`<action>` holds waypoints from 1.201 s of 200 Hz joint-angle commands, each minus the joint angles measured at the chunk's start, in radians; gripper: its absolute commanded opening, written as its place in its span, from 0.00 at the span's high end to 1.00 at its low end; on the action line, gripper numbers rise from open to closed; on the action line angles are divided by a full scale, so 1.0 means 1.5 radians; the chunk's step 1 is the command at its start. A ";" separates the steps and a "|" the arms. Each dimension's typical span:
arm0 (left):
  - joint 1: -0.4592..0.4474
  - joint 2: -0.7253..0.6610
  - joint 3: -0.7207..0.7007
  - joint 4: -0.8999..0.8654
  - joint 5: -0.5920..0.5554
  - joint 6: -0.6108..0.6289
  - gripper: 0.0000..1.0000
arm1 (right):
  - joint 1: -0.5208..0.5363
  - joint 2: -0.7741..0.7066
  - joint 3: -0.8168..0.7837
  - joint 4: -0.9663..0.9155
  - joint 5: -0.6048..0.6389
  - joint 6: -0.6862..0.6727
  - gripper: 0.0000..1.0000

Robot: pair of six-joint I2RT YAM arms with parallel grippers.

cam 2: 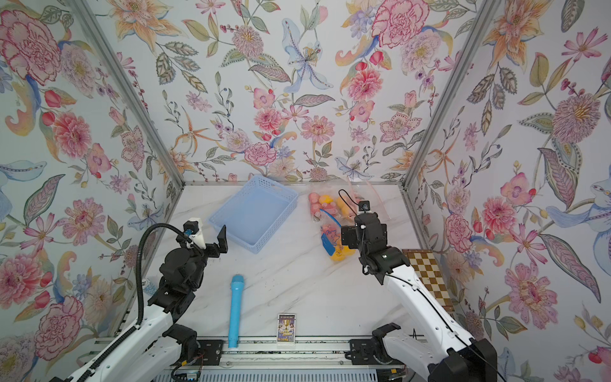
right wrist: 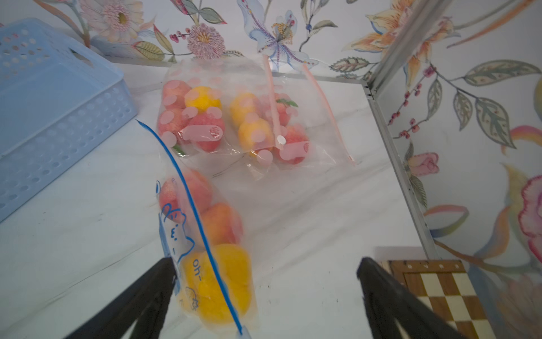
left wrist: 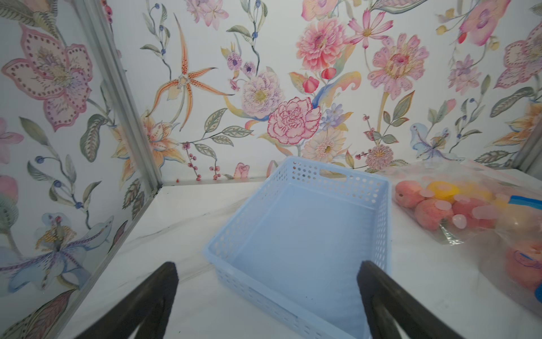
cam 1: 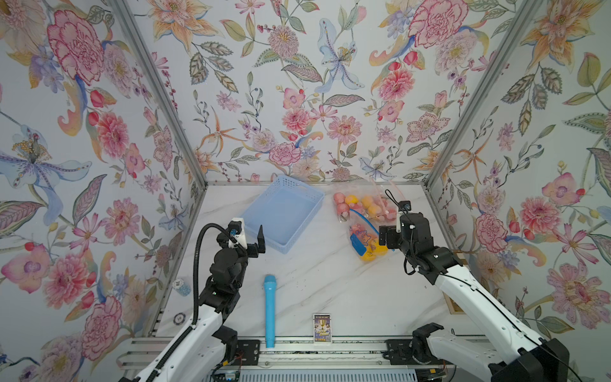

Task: Place the peach in a zip-top bag and seal the zipper
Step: Place the zipper food storage bag at the center of the board, then reset both arms

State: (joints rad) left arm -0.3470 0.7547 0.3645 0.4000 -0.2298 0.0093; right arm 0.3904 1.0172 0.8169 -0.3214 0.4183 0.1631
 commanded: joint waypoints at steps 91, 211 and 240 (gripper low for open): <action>0.179 0.093 -0.120 0.135 -0.010 -0.054 0.01 | -0.092 -0.117 -0.292 0.299 0.168 0.134 0.01; 0.250 0.434 -0.131 0.564 0.158 -0.007 0.01 | -0.234 0.072 -0.358 0.655 0.006 0.036 0.01; 0.253 0.531 -0.126 0.647 0.183 -0.002 0.01 | -0.247 0.150 -0.349 0.716 -0.031 0.026 0.01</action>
State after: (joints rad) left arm 0.0212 1.4548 0.1768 1.1820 -0.0238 -0.0154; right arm 0.0326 1.1721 0.2840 0.6273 0.4435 0.2310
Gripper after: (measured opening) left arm 0.989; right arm 0.989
